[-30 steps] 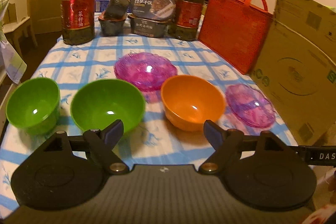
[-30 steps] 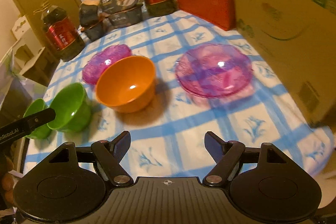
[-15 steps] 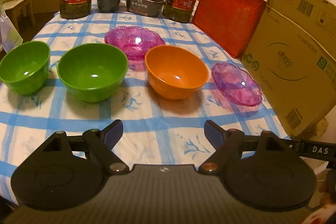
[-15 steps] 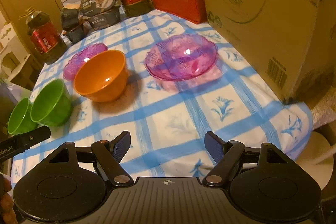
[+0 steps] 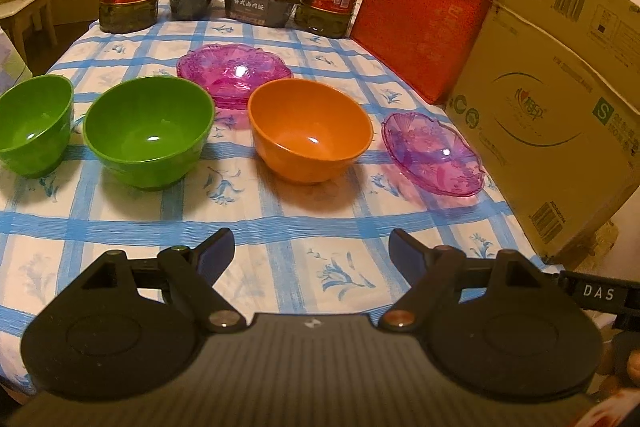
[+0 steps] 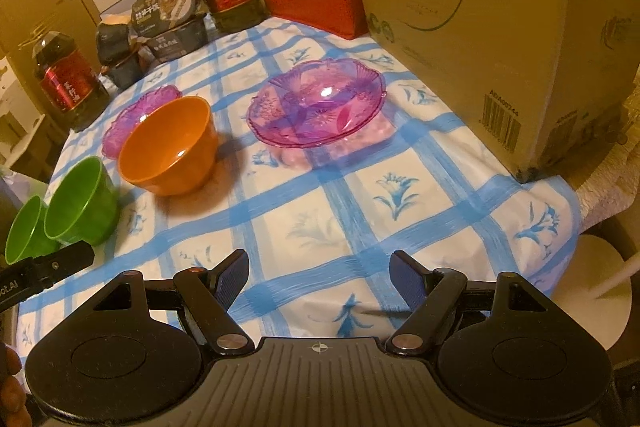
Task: Organize plates and bowls
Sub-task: 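Withdraw both tools and move toward the pink plate beside the cardboard box, then close the left tool on that pink plate rim while the right tool grips it too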
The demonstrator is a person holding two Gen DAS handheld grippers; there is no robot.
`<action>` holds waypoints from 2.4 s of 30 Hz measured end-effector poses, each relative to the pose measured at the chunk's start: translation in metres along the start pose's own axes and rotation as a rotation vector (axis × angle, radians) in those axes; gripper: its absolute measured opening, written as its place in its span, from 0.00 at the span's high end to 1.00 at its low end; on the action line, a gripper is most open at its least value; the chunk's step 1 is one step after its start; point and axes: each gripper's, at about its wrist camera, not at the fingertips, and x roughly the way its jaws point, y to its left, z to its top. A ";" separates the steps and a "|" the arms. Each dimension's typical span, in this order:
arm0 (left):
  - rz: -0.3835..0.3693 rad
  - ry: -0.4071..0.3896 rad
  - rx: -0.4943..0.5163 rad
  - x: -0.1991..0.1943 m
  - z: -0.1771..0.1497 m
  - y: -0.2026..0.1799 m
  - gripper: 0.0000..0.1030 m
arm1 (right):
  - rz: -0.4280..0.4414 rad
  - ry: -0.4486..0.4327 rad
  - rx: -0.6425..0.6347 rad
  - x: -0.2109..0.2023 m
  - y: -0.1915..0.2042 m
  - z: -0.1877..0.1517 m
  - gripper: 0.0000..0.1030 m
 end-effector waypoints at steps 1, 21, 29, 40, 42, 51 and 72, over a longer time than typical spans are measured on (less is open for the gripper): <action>-0.003 0.002 0.001 0.001 0.000 -0.001 0.20 | -0.002 0.000 0.002 0.000 -0.001 0.000 0.25; -0.052 0.060 -0.008 0.057 0.007 -0.054 0.33 | -0.030 -0.053 0.101 0.014 -0.048 0.027 0.25; -0.074 0.083 -0.058 0.102 0.015 -0.070 0.35 | -0.023 -0.061 0.107 0.044 -0.064 0.051 0.26; -0.066 0.090 -0.178 0.164 0.029 -0.084 0.48 | 0.014 -0.070 0.122 0.099 -0.083 0.089 0.42; -0.063 0.080 -0.193 0.173 0.029 -0.085 0.51 | 0.018 -0.069 0.116 0.107 -0.084 0.095 0.45; -0.062 0.072 -0.271 0.201 0.025 -0.090 0.61 | 0.029 -0.060 0.080 0.142 -0.088 0.117 0.54; -0.052 0.062 -0.266 0.222 0.035 -0.091 0.89 | 0.044 -0.031 0.086 0.179 -0.090 0.131 0.90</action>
